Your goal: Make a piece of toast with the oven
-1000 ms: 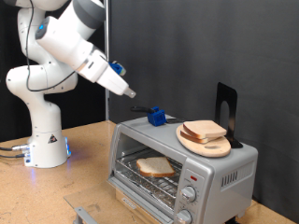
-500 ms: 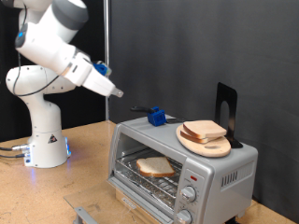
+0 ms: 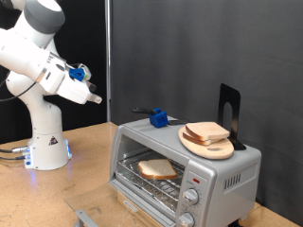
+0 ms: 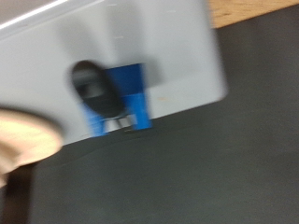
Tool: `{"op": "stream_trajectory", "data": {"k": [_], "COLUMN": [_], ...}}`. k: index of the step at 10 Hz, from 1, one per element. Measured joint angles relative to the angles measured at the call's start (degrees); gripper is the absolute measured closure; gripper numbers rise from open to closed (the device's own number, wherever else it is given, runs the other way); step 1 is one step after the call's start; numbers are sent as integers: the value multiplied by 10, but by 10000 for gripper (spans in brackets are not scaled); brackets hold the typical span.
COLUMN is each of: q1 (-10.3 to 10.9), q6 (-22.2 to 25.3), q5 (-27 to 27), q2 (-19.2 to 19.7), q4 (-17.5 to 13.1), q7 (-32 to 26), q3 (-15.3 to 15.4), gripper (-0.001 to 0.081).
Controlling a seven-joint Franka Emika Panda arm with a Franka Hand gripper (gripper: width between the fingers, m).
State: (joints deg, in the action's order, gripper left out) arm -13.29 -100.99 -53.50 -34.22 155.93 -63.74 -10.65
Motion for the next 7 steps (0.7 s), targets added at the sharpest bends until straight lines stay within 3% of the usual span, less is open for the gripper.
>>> {"op": "stream_trajectory", "data": {"k": [4, 5, 6, 7], "q1": [-18, -26, -30, -30], "q6": [171, 206, 242, 237], "q5": [19, 47, 65, 62], "q2": [114, 145, 182, 179], "q4": [-63, -81, -109, -106], "q7": [157, 196, 229, 217], "q3": [-77, -94, -97, -96], "gripper": [3, 3, 3, 3]}}
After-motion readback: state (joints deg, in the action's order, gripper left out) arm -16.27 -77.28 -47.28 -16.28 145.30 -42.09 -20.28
